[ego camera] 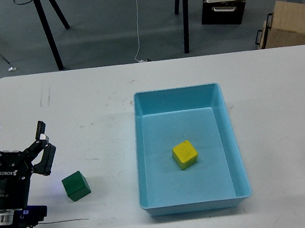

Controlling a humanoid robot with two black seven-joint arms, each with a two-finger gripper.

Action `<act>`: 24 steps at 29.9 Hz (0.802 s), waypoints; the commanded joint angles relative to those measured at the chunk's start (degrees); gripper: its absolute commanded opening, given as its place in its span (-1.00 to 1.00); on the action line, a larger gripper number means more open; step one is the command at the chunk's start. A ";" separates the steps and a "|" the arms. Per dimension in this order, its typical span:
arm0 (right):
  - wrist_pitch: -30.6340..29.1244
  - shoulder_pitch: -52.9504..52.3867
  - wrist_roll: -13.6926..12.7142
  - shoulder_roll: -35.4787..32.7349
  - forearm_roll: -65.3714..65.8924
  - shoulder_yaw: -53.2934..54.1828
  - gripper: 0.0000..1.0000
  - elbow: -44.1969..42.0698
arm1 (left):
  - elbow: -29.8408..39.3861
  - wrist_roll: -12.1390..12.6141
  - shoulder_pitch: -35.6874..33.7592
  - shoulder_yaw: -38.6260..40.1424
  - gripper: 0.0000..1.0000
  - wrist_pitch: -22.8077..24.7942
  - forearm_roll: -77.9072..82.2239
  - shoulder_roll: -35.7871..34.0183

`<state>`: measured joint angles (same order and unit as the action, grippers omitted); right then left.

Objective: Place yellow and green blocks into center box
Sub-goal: 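Withdraw the right gripper away from the tub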

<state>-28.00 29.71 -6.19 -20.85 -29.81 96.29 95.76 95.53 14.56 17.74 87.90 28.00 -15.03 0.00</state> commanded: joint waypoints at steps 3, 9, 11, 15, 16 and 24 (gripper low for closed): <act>0.00 1.05 0.04 3.88 4.76 -0.14 0.98 0.48 | 0.00 0.29 0.01 -0.01 1.00 0.00 0.08 0.00; 0.00 0.96 0.13 3.09 4.76 0.92 0.98 0.40 | 0.00 0.03 -0.08 0.08 1.00 0.00 0.08 0.00; 0.00 0.96 0.13 3.09 4.85 0.83 0.98 0.31 | -0.08 0.11 -0.25 0.08 1.00 0.00 0.08 0.00; 0.00 0.96 0.13 3.01 5.03 0.30 0.98 0.22 | -0.26 -0.23 -2.97 -0.01 1.00 0.00 0.88 -0.17; 0.00 0.96 0.13 3.00 5.03 0.13 0.98 0.22 | -0.52 -0.33 -3.94 0.08 1.00 -0.48 0.88 -1.05; 0.00 1.14 0.13 -1.39 5.03 -1.37 0.98 0.31 | -0.61 -0.68 -7.19 6.84 1.00 -0.14 1.22 -4.39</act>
<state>-28.00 30.84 -6.06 -20.71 -24.79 95.25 96.00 94.91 14.04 11.19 91.33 27.95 -14.29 -3.11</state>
